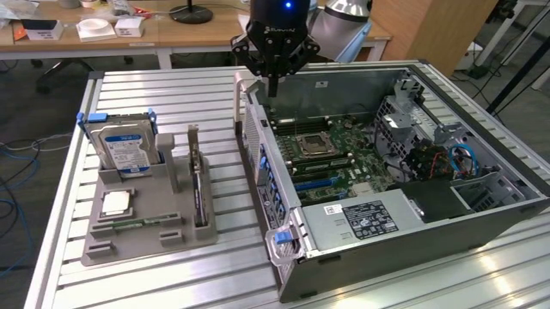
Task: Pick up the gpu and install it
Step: 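Reach for the gpu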
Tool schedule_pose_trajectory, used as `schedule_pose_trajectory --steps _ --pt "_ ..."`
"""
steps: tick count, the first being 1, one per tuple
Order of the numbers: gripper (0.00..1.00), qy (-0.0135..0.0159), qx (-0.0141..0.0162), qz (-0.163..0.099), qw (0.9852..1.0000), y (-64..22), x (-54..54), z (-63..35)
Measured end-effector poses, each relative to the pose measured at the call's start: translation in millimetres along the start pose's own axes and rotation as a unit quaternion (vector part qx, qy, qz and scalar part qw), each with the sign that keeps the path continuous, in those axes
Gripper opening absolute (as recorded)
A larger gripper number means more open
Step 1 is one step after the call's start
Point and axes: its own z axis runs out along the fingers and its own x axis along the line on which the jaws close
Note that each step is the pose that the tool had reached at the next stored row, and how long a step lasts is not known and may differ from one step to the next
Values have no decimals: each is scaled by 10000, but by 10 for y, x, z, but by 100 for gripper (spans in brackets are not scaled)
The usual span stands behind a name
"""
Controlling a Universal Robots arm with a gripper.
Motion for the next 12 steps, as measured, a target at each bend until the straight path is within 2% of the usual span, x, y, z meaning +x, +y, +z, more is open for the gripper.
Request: schedule_pose_trajectory --steps 12 --pt "11 0 0 0 10000 -6 76 -1"
